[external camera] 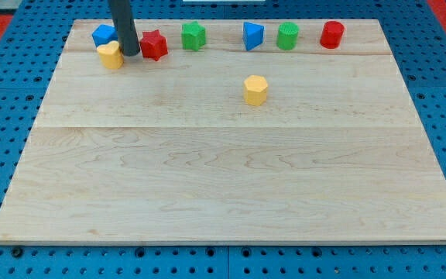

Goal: Place the yellow heart in between the blue triangle and yellow hexagon

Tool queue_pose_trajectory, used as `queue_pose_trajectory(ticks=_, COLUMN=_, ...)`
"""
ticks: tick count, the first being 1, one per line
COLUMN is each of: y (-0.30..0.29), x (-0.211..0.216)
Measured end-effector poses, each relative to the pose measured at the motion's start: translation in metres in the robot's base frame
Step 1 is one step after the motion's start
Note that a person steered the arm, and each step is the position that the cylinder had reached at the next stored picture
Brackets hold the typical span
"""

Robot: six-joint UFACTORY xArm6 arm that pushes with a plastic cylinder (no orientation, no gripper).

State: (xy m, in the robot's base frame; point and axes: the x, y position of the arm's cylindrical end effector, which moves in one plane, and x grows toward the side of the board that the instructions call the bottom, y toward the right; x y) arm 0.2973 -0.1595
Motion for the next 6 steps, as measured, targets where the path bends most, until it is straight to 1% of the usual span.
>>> queue_pose_trajectory(ticks=1, y=0.016, x=0.031)
queue_pose_trajectory(ticks=2, y=-0.047, x=0.038)
queue_pose_trajectory(ticks=3, y=-0.113, x=0.023)
queue_pose_trajectory(ticks=4, y=-0.076, x=0.005)
queue_pose_trajectory(ticks=5, y=-0.007, x=0.007)
queue_pose_trajectory(ticks=6, y=0.049, x=0.011)
